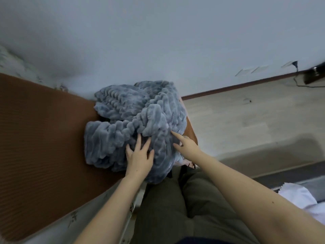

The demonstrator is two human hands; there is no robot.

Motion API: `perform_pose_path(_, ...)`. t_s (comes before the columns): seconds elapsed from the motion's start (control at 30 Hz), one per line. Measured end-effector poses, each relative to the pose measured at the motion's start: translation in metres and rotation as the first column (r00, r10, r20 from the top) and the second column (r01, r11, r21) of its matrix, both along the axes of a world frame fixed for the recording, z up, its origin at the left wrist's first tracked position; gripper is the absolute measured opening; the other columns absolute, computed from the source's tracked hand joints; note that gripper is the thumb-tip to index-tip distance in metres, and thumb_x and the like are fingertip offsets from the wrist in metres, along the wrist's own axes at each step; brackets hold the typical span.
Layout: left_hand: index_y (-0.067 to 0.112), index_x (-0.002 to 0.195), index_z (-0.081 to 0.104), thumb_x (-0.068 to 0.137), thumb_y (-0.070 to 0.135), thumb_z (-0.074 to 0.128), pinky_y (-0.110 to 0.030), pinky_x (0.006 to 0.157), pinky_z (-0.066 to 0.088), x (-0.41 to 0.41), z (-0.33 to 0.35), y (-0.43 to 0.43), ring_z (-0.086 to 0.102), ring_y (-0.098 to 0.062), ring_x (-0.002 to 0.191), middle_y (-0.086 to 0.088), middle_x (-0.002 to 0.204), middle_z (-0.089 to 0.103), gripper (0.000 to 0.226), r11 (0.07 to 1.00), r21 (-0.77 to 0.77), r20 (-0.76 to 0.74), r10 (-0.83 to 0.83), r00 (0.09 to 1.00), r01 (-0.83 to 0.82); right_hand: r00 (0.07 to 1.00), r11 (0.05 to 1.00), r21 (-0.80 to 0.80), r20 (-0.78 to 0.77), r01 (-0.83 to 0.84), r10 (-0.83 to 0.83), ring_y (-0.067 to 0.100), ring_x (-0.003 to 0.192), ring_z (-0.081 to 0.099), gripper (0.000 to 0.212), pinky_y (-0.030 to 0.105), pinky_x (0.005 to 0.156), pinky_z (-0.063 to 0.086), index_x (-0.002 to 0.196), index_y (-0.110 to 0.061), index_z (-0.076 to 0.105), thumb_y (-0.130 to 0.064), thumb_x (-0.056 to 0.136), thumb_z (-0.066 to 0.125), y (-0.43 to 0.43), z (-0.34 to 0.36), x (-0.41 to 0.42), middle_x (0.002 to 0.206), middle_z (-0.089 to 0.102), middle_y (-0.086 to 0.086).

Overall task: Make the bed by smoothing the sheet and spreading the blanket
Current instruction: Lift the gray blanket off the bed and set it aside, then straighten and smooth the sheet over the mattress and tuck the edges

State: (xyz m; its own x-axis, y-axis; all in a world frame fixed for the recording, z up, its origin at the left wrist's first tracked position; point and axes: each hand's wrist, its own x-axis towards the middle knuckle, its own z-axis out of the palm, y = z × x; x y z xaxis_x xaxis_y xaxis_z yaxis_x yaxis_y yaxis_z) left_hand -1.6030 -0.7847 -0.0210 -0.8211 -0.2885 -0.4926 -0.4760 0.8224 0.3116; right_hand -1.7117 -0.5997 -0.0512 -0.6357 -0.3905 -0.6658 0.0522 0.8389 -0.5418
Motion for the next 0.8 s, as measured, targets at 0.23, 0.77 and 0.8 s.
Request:
perform_pose_path(0.23,0.030,0.151,0.028,0.101,0.045,0.035,-0.035,0.118,0.013,-0.017,0.020,0.056,0.006,-0.014,0.147,0.007,0.162,0.012,0.052,0.884,0.300,-0.067,-0.357,0.932,0.360,0.949,0.949,-0.022,0.019,0.315,-0.315,0.024,0.116,0.057,0.040,0.028,0.097,0.043,0.137,-0.019,0.052,-0.027,0.097,0.053,0.094,0.031,0.019,0.134,0.057,0.007)
perform_pose_path(0.77,0.023,0.127,0.061,0.099,0.040,0.045,-0.022,0.092,0.040,-0.085,0.020,0.212,0.056,-0.008,0.108,0.005,0.125,0.064,0.037,0.767,0.389,0.276,-0.626,0.730,0.511,0.338,0.377,0.247,0.185,0.893,-0.923,0.023,0.109,0.060,0.030,0.033,0.096,0.043,0.118,-0.011,0.065,-0.029,0.096,0.055,0.339,0.038,0.250,0.120,0.066,0.008)
perform_pose_path(0.8,0.022,0.127,0.062,0.099,0.038,0.045,-0.022,0.091,0.039,-0.089,0.018,0.223,0.055,-0.008,0.107,0.004,0.125,0.064,0.036,0.753,0.386,0.286,-0.647,0.707,0.533,0.278,0.321,0.251,0.192,0.913,-0.941,0.023,0.108,0.059,0.030,0.033,0.096,0.042,0.119,-0.011,0.065,-0.029,0.097,0.054,0.341,0.038,0.265,0.121,0.065,0.008)
